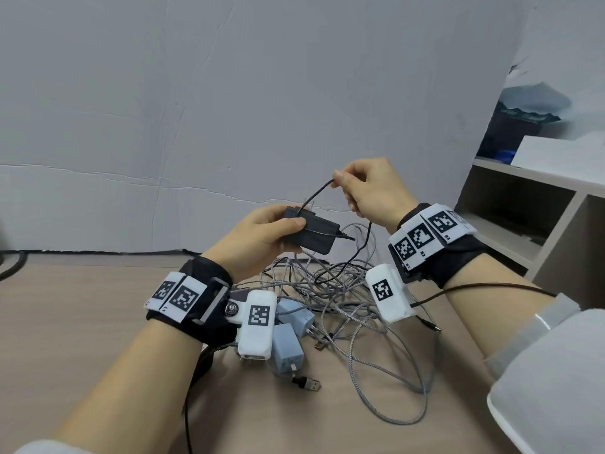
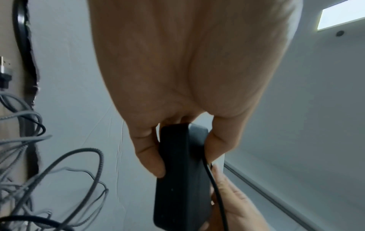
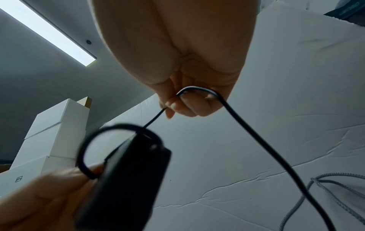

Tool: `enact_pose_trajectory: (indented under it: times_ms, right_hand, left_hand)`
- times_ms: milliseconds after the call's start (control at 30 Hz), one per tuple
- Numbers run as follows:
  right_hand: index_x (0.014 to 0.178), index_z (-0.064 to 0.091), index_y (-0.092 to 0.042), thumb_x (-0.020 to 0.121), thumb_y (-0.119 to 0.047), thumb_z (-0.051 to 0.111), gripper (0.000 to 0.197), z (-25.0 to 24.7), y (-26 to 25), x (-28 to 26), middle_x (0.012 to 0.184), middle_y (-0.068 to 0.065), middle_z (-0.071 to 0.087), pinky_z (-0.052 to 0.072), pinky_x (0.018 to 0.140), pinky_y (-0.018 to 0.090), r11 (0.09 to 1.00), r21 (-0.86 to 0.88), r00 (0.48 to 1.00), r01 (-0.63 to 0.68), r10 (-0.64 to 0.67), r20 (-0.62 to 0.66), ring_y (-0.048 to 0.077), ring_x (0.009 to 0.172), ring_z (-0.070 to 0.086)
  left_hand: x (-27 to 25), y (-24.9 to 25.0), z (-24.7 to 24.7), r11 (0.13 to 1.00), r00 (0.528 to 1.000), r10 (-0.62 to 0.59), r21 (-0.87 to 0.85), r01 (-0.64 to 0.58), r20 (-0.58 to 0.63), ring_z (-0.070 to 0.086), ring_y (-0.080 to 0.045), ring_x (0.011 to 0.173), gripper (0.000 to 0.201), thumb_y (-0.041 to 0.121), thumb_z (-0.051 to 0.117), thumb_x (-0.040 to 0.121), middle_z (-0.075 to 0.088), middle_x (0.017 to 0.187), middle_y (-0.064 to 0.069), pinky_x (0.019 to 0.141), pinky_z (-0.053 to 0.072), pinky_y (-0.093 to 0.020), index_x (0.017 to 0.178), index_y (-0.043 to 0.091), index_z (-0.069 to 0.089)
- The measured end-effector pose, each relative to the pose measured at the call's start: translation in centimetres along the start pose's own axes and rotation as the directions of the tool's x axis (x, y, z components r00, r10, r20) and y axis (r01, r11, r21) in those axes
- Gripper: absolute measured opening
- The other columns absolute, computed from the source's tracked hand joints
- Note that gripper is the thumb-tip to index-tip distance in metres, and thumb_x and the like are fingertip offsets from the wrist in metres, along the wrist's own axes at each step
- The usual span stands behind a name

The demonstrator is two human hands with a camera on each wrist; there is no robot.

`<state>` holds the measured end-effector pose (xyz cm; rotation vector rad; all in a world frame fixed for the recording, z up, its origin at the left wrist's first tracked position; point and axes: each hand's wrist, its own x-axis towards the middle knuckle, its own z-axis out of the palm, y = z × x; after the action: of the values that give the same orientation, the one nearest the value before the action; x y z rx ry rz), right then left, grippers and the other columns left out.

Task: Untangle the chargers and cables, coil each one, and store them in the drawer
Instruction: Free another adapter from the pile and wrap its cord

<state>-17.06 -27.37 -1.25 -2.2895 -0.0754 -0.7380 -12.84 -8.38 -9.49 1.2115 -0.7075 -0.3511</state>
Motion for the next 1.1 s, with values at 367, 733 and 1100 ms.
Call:
enact_pose_trajectory:
  times_ms: [367,733,1100]
  right_hand:
    - [0.090,0.064,0.009,0.100,-0.008,0.053,0.023,1.3,1.5,-1.1,0.057,0.007,0.045,0.034,0.045,0.025,0.985,0.124,0.972,-0.124,0.095,0.216,0.016,0.047,0.037]
    - [0.135,0.052,-0.007,0.110,-0.028,0.034,0.038,7.2,0.5,-3.8,0.088,0.014,0.074,0.051,0.073,0.023,0.987,-0.158,0.789,0.009,0.090,0.608,0.013,0.072,0.070]
    - [0.105,0.069,-0.019,0.102,-0.033,0.056,0.020,4.6,0.8,-2.8,0.066,-0.014,0.052,0.037,0.061,0.024,0.948,-0.285,0.963,0.141,-0.065,0.261,0.002,0.063,0.049]
  left_hand:
    - [-0.5,1.6,-0.2,0.960,0.994,0.108,-0.261,-0.100,0.015,0.060,-0.039,0.124,0.045,0.005,0.054,0.094,0.057,0.136,-0.030,0.098,0.054,-0.046,0.135,-0.013,0.049]
    - [0.7,1.9,-2.2,0.832,0.910,0.063,-0.483,-0.275,-0.410,0.063,-0.030,0.109,0.021,0.020,0.056,0.101,0.066,0.117,-0.014,0.098,0.053,-0.052,0.114,0.004,0.060]
    - [0.9,0.8,-5.4,0.852,0.727,0.114,-0.310,-0.421,-0.677,0.066,-0.032,0.116,0.025,0.007,0.063,0.097,0.065,0.124,-0.014,0.096,0.056,-0.044,0.121,0.004,0.058]
